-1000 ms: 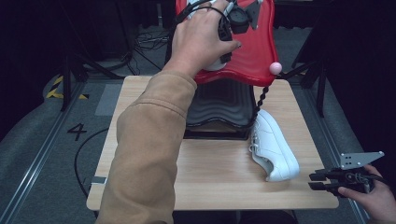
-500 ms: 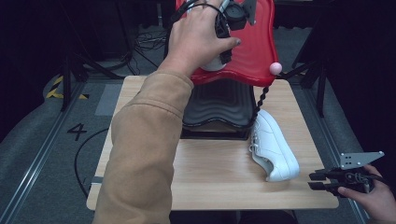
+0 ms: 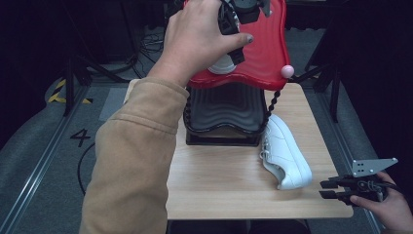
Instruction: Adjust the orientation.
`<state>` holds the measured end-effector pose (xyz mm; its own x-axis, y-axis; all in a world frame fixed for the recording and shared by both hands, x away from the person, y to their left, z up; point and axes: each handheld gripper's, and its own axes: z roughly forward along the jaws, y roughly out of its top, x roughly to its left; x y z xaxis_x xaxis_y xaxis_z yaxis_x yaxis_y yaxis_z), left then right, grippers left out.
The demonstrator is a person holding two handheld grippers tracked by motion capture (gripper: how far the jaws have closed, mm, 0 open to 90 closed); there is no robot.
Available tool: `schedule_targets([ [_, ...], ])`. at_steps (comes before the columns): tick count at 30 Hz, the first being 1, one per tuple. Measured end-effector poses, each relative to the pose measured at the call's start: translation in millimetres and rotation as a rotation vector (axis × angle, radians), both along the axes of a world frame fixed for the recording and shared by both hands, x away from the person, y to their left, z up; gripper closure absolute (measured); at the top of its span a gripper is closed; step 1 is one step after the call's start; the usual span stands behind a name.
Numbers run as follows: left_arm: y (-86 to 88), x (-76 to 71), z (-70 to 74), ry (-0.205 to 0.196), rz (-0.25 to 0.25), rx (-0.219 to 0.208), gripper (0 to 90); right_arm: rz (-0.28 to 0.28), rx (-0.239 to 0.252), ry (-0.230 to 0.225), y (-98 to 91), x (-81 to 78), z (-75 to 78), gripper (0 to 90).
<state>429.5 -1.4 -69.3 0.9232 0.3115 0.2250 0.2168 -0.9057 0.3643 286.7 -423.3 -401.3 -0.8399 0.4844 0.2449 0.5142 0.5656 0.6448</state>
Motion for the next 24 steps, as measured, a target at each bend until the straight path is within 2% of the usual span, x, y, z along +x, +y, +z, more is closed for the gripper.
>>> schedule_targets([
  [4,2.5,-15.2,2.9,-0.005,-0.016,-0.006,51.3,0.009,-0.003,-0.001,3.2,1.4,-0.4,62.8],
  [6,3.2,-21.5,2.3,0.002,-0.022,-0.008,51.8,0.012,-0.007,0.001,5.0,2.0,-0.9,62.8],
  [9,3.8,-29.3,-0.5,0.02,-0.037,0.002,57.2,0.013,-0.009,0.004,6.0,2.8,-1.8,62.8],
  [12,3.3,-40.2,-8.2,0.033,-0.048,0.034,57.8,0.018,-0.009,0.007,7.9,4.0,-3.0,62.9],
  [15,4.2,-49.3,-16.0,0.047,-0.075,0.027,57.9,0.025,-0.015,0.007,11.1,4.8,-3.4,62.9],
  [19,4.7,-60.4,-30.8,0.058,-0.093,0.025,57.6,0.032,-0.017,0.006,14.7,5.3,-3.4,62.9],
  [24,7.7,-71.2,-64.1,0.098,-0.106,-0.01,57.3,0.033,-0.019,-0.002,15.8,6.9,-3.5,63.7],
])
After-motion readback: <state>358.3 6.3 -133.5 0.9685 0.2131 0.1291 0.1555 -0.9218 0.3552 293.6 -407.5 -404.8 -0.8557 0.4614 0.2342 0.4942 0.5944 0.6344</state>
